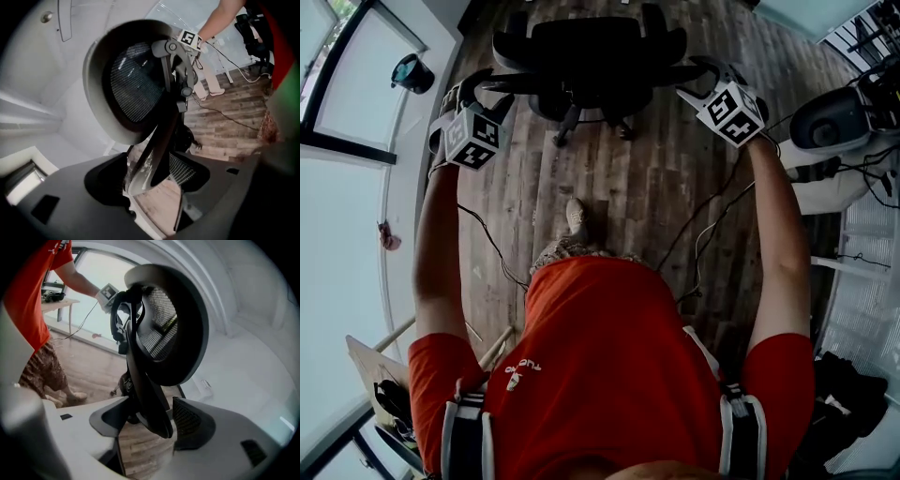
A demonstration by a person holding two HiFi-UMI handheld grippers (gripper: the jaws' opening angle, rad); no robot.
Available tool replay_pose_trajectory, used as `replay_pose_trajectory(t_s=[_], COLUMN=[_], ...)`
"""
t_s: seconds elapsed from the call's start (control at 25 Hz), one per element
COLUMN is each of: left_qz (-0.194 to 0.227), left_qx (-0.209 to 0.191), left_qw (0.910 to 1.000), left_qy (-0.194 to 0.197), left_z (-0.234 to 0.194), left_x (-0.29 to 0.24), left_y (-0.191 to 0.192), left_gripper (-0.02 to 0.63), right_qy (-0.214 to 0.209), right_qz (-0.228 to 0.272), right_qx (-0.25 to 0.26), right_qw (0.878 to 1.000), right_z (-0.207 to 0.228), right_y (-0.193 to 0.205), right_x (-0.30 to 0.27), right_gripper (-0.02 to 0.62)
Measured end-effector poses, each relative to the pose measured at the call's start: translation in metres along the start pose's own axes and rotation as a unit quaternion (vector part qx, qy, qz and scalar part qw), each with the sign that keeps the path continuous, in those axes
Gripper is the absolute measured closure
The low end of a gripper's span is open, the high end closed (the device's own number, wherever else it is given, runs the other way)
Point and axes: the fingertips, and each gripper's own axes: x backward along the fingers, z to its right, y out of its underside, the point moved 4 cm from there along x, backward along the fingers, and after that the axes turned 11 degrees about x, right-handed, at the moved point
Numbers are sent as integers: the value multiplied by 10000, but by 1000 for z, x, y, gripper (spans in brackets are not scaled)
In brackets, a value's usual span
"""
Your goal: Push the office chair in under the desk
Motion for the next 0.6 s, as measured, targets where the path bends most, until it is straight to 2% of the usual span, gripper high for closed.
replay_pose_trajectory(t_s=[0.32,0.52,0.6], left_qz=[-476,-680,-726], left_qx=[-748,-960,-1051], left_qw=[9945,9901,9877], left_qy=[553,770,902], left_z=[-5,-9,-7], left_x=[-44,-69,-78], left_y=[13,18,21], left_gripper=[330,331,362], right_qy=[-610,-997,-1106], right_qz=[-474,-656,-667], right_qx=[484,598,710], right_qw=[9958,9911,9891], right_z=[7,11,11], right_y=[18,28,28], right_x=[-47,-73,-80], right_gripper=[313,314,314])
